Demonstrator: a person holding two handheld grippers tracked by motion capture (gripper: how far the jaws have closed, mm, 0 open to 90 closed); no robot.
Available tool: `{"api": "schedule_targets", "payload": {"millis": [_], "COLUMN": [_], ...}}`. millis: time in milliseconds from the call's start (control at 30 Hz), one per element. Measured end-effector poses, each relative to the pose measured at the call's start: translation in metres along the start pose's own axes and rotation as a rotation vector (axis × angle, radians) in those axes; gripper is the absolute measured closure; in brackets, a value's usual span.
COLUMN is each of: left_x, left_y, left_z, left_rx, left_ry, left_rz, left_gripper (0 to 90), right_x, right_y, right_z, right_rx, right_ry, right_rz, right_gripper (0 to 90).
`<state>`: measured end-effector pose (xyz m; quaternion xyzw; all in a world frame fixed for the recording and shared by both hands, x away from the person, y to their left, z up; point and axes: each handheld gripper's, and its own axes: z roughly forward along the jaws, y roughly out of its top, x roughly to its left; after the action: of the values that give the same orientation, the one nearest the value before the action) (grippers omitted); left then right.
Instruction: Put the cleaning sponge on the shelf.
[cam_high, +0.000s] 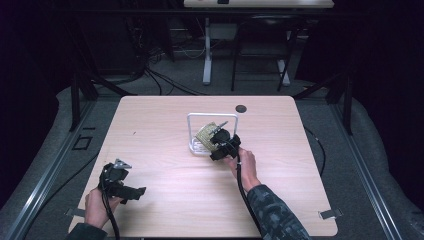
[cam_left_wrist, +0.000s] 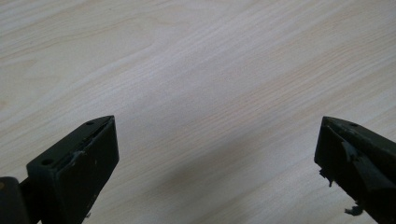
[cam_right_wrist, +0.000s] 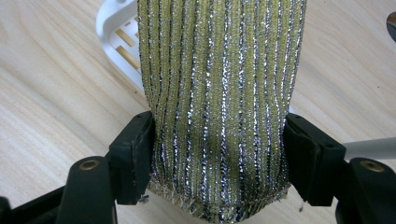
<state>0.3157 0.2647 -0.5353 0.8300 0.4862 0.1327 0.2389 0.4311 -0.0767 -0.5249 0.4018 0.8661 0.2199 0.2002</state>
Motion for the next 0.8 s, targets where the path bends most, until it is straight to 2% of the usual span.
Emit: {"api": "schedule_targets", "payload": {"millis": [200, 500, 800], "left_x": [0.0, -0.001, -0.001], "left_y": [0.0, 0.0, 0.0], "left_z": [0.0, 0.0, 0.001], "left_rx": [0.002, 0.002, 0.005], "left_ry": [-0.002, 0.0, -0.005], "left_rz": [-0.002, 0.0, 0.006], "left_gripper": [0.1, 0.1, 0.2], "right_x": [0.004, 0.009, 0.011], "right_y": [0.003, 0.009, 0.011], "right_z": [0.009, 0.022, 0.027], "right_rx": [0.019, 0.043, 0.056], "right_ry": [-0.007, -0.043, -0.073], "right_rz": [-0.006, -0.018, -0.029], "right_gripper": [30.3, 27.6, 16.0]}}
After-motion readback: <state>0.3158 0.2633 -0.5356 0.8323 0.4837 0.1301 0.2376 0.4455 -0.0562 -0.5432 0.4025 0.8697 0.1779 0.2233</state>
